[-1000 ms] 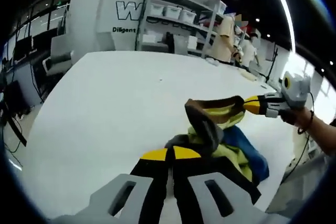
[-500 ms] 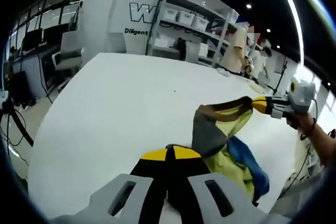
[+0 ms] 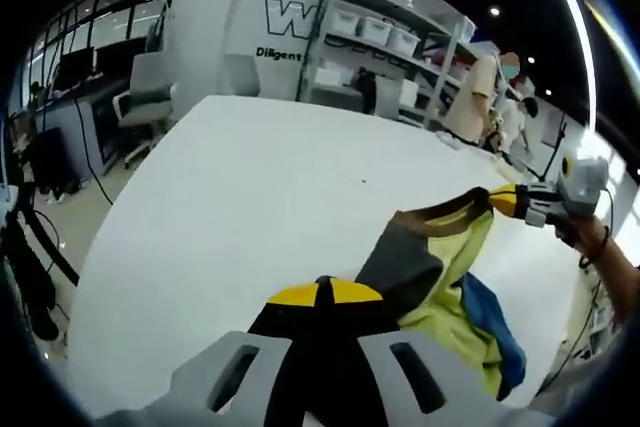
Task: Fold the garment on the visible template until the final outline fits inside the template.
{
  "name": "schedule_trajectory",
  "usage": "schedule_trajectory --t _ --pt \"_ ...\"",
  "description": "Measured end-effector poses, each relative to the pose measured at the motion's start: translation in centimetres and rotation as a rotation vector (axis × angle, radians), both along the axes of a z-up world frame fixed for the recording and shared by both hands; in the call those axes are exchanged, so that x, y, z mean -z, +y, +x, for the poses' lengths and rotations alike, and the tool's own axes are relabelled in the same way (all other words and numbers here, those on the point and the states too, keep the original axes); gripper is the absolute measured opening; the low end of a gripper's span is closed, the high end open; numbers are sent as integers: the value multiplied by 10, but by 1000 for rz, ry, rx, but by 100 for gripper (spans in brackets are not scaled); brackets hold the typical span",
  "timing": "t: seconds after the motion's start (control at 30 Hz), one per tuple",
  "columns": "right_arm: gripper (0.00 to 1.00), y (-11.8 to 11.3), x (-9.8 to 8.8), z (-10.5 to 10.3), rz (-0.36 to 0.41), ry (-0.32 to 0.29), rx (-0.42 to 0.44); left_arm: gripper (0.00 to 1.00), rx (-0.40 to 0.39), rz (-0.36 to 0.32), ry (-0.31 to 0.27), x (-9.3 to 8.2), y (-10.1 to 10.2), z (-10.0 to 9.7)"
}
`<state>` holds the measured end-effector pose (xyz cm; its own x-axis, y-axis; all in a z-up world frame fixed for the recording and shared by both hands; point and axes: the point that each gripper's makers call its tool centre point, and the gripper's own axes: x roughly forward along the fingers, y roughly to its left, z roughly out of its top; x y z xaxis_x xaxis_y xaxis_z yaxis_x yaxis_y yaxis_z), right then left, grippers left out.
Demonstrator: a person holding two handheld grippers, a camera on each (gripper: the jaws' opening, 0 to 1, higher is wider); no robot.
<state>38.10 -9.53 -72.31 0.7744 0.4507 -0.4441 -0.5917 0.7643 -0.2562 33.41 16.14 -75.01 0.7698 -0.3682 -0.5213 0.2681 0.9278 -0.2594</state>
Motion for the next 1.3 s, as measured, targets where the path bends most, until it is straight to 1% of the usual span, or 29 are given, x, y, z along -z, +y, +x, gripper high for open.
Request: schedule_trajectory --t 0.03,0.07,0.13,0.17,0.2,0.3,0.47,0.53,0.57,0.6,0.7,0.73,0.8,0.9,0.97,1.0,1.03,1.07,1.1,1.23,1.3 --pt "0 4 0 15 -7 7 0 0 -15 9 9 0 4 9" --pt "0 8 7 29 -25 28 1 0 -23 25 19 2 8 21" --pt "0 10 12 42 -10 44 14 0 -39 28 29 5 10 25" --pt "0 11 12 47 -10 44 15 0 -52 24 52 10 16 34" --pt "0 11 16 59 -11 61 22 0 -59 32 65 13 18 42" --pt "0 11 19 72 -7 71 30 0 -59 49 78 18 19 46" --pt "0 10 31 91 25 116 53 0 -59 60 102 27 21 55" --pt "0 10 34 87 24 124 58 0 -52 78 115 32 18 56" --pt "0 10 41 93 16 142 65 0 -48 84 121 35 17 58" --pt "0 10 43 95 10 143 64 0 -47 86 124 36 17 61" --pt "0 11 55 92 -2 165 59 0 -37 101 133 42 15 67" --pt "0 11 59 94 0 172 63 0 -35 112 141 47 19 74" --pt "0 11 67 98 6 185 65 0 -31 128 148 52 21 81" --pt "0 9 75 103 -8 179 73 0 -34 142 161 57 24 87" --pt "0 10 83 109 4 197 82 0 -37 154 170 62 24 90" --pt "0 11 84 110 6 198 81 0 -38 159 172 63 24 91" --pt "0 11 87 112 12 203 84 0 -34 181 182 67 26 92" --pt "0 12 89 113 13 210 85 0 -37 186 190 71 28 104" --pt "0 13 93 115 5 217 83 0 -34 193 198 75 31 110" --pt "0 12 109 118 -25 244 86 0 -36 216 219 83 35 120" --pt "0 11 114 119 -31 251 90 0 -33 236 228 88 39 128"
